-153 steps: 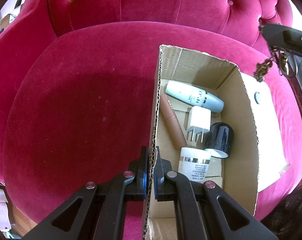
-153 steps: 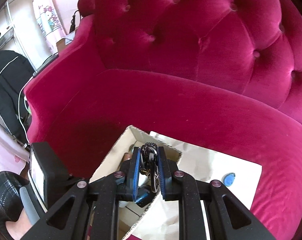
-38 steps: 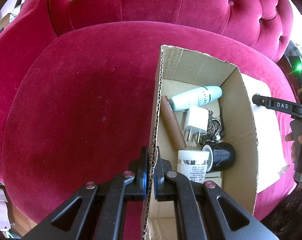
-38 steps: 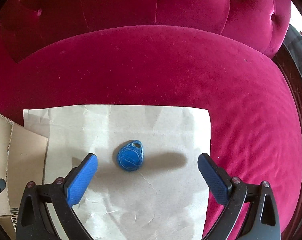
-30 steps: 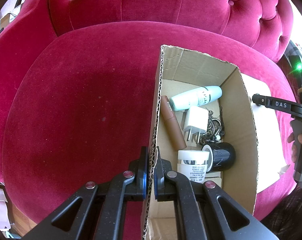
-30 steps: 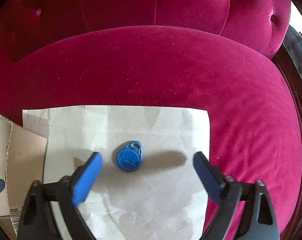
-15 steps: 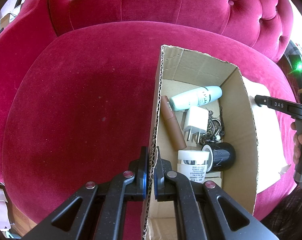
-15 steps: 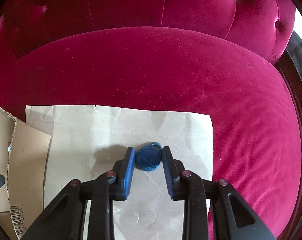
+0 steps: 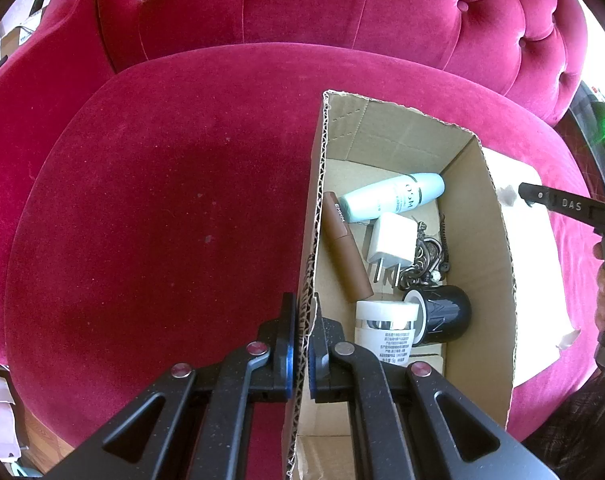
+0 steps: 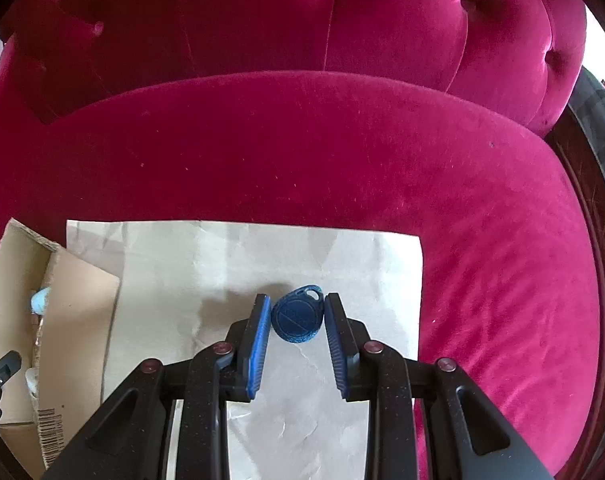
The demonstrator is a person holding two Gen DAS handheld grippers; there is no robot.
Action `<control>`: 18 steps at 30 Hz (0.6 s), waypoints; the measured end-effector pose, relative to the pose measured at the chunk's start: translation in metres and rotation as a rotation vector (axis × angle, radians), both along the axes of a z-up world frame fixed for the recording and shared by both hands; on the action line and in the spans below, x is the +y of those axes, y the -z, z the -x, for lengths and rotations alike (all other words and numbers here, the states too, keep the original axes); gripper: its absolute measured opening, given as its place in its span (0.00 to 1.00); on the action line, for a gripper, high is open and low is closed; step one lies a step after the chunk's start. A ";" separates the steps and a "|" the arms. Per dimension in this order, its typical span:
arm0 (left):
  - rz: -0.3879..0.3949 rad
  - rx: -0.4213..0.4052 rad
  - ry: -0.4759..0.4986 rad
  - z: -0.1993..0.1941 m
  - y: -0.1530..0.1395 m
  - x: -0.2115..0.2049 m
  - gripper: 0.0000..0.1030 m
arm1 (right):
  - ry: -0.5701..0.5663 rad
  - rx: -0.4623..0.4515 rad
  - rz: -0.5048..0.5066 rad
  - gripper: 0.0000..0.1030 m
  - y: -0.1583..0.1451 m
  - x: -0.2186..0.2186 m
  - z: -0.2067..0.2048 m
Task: Organize rigid objects
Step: 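Grasp the blue key fob with the right gripper and lift it, then carry the blue fob into the box and open the right gripper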
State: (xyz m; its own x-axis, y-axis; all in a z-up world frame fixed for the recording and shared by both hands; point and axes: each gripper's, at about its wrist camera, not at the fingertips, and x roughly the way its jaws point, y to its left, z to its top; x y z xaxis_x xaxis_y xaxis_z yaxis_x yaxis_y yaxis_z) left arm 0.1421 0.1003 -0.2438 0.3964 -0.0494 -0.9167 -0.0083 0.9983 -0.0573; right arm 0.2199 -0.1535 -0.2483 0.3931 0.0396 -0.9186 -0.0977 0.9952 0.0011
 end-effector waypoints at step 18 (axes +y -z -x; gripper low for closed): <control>-0.006 -0.002 0.002 0.000 0.000 -0.002 0.04 | -0.071 -0.087 -0.021 0.28 -0.049 0.020 0.021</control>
